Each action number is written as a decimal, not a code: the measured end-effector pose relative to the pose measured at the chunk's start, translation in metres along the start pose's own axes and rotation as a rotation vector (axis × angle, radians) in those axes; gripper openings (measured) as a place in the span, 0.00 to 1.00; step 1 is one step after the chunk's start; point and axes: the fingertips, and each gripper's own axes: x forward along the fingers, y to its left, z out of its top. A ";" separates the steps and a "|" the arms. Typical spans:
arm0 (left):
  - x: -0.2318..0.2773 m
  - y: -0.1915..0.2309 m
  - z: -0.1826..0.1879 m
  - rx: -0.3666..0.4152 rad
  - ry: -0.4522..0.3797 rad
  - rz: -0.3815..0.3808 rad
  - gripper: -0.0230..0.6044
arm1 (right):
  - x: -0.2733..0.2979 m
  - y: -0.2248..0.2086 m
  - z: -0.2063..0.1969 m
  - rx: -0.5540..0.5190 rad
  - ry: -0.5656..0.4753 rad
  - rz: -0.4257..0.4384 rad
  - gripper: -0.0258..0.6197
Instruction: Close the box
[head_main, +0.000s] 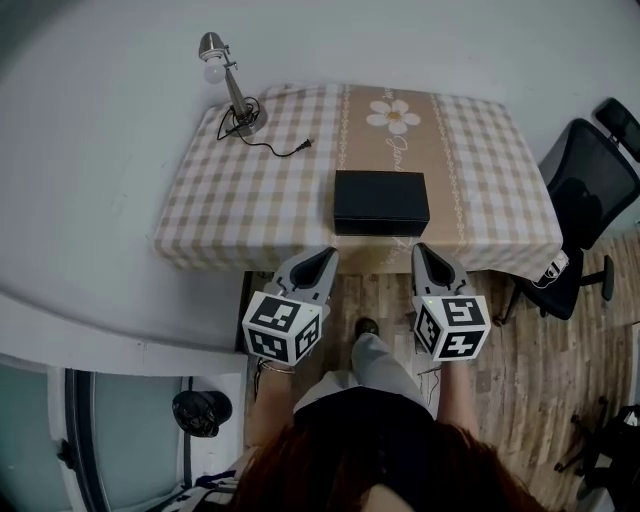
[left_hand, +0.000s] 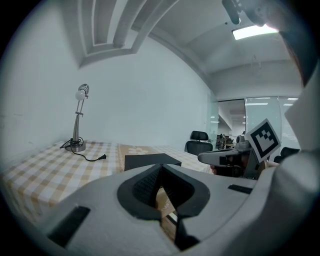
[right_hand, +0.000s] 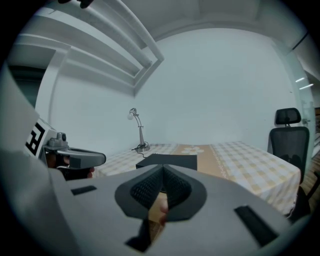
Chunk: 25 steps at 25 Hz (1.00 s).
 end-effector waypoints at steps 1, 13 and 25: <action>-0.003 -0.004 0.001 0.003 -0.004 -0.002 0.08 | -0.004 0.002 0.002 0.000 -0.010 0.003 0.07; -0.038 -0.035 0.016 0.039 -0.077 -0.038 0.08 | -0.044 0.036 0.020 -0.080 -0.082 0.018 0.07; -0.057 -0.056 0.024 0.086 -0.092 -0.039 0.08 | -0.074 0.058 0.028 -0.147 -0.113 0.008 0.07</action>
